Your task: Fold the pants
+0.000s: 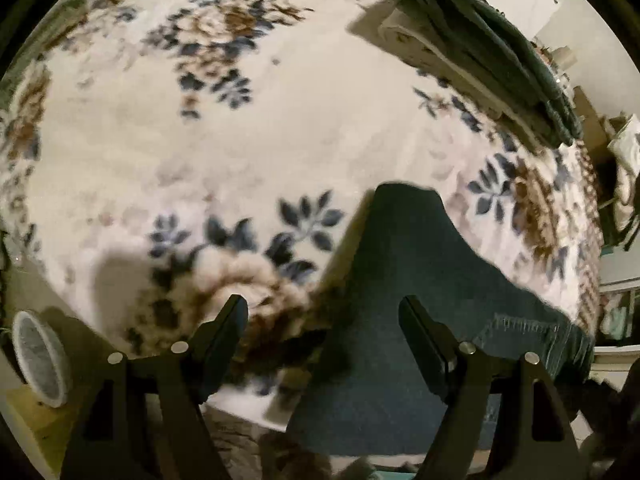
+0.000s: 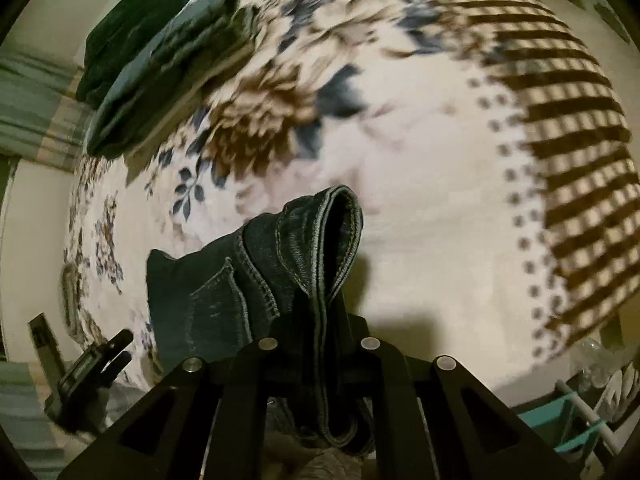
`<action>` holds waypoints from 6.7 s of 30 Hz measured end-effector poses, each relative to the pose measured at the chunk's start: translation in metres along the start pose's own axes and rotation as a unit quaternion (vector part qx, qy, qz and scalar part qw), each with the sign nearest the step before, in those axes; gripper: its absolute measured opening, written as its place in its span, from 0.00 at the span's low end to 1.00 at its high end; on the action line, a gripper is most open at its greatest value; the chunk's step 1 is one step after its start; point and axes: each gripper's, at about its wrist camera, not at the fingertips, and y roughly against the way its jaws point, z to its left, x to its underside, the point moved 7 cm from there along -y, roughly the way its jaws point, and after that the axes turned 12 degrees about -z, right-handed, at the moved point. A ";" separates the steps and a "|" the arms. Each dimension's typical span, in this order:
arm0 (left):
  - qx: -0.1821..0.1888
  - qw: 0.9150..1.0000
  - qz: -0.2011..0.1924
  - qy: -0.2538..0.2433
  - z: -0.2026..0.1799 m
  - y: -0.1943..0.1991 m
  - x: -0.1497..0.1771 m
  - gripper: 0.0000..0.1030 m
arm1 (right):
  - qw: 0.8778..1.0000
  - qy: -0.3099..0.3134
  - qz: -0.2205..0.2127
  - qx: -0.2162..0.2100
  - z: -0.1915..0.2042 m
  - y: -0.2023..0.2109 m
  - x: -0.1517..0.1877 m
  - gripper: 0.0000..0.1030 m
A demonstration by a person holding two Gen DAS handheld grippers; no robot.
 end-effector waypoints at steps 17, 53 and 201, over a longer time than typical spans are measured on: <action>0.111 0.992 0.053 0.019 -0.051 -0.082 -0.018 0.53 | 0.995 -0.064 0.074 0.036 -0.109 -0.024 0.027 0.63; 0.113 0.984 0.122 0.071 -0.025 -0.038 0.071 0.55 | 0.903 -0.394 0.144 -0.090 -0.098 -0.028 0.138 0.41; 0.040 0.941 -0.274 -0.195 -0.188 0.409 -0.195 0.85 | 0.918 0.202 -0.330 0.087 0.279 0.537 -0.084 1.00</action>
